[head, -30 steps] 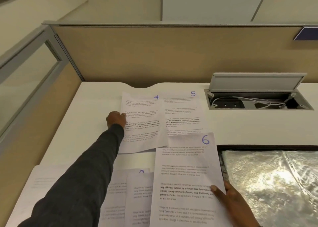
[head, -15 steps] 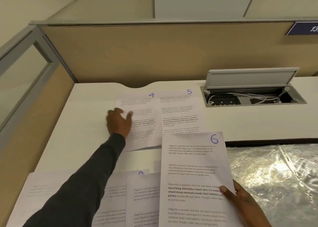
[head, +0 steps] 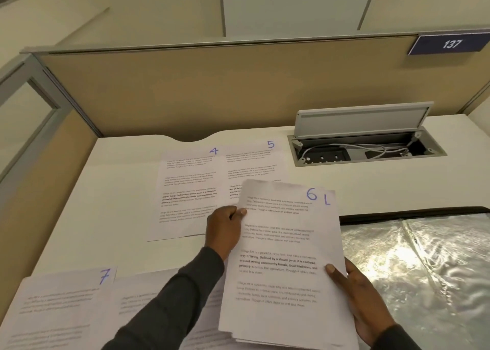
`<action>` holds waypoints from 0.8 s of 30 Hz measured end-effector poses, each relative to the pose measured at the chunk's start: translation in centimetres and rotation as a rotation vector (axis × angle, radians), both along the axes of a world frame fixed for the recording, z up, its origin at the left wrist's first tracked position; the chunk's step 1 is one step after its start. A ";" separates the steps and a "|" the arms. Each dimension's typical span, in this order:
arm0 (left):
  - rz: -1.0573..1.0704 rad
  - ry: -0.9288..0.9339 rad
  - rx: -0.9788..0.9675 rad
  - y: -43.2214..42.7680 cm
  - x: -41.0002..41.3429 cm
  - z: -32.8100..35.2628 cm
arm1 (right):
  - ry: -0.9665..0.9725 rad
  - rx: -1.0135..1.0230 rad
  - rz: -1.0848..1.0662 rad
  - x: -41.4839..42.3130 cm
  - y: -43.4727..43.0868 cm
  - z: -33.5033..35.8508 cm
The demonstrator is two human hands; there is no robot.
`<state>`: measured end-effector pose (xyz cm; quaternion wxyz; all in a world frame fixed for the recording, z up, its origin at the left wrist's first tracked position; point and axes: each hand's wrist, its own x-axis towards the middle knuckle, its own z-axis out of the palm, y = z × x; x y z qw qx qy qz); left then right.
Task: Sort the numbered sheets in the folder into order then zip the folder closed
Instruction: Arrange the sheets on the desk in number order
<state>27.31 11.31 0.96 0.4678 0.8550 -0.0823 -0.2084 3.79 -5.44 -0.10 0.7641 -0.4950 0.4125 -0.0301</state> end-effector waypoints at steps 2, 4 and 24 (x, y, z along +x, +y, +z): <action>0.031 -0.038 -0.013 -0.9 0.8 0.4 | 0.011 -0.013 0.002 -0.5 -0.5 -0.1; 0.082 -0.066 -0.035 -2.2 2.0 0.9 | 0.033 -0.020 0.002 -1.2 -1.0 -0.3; 0.258 0.216 -0.033 -21.1 9.4 -3.7 | 0.081 0.009 0.266 -7.9 -0.6 -1.6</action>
